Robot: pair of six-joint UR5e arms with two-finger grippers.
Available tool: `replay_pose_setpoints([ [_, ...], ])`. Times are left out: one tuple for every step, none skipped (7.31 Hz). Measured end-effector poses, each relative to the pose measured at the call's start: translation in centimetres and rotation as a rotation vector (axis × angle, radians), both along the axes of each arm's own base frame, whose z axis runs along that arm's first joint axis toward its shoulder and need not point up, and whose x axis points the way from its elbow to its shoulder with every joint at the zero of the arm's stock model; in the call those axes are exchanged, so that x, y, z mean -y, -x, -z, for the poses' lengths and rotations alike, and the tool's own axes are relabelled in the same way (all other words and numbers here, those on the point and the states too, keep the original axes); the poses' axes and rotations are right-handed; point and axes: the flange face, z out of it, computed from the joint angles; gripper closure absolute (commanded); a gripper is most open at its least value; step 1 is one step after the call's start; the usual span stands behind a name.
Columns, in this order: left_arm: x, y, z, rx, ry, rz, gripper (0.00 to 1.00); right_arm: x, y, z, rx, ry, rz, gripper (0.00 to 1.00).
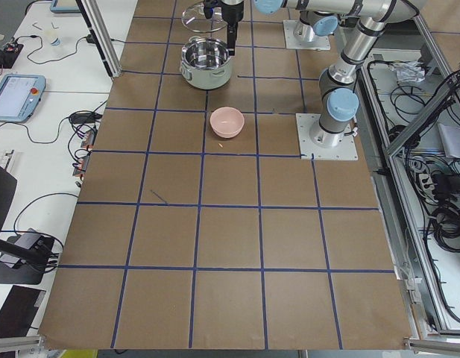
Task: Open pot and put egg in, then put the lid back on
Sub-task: 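Raise the left gripper away from the pot while the right brings the lid over, then lower the glass lid onto the pot with the right gripper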
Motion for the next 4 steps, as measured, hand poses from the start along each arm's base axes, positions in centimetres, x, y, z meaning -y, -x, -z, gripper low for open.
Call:
replay_pose_setpoints([
  [0.0, -0.2, -0.1, 0.000, 0.003, -0.004, 0.00, -0.2, -2.3, 1.0, 0.008, 0.004, -0.012, 0.49],
  [0.1, -0.2, -0.2, 0.000, 0.011, -0.005, 0.00, -0.3, -3.9, 1.9, 0.014, 0.007, -0.023, 0.49],
  [0.2, -0.2, -0.3, 0.000, 0.021, -0.004, 0.00, -0.4, -5.1, 2.6, 0.018, 0.009, -0.029, 0.49],
  [0.3, -0.3, -0.3, -0.001, 0.027, -0.004, 0.00, -0.5, -6.1, 3.3, 0.021, 0.007, -0.034, 0.49],
])
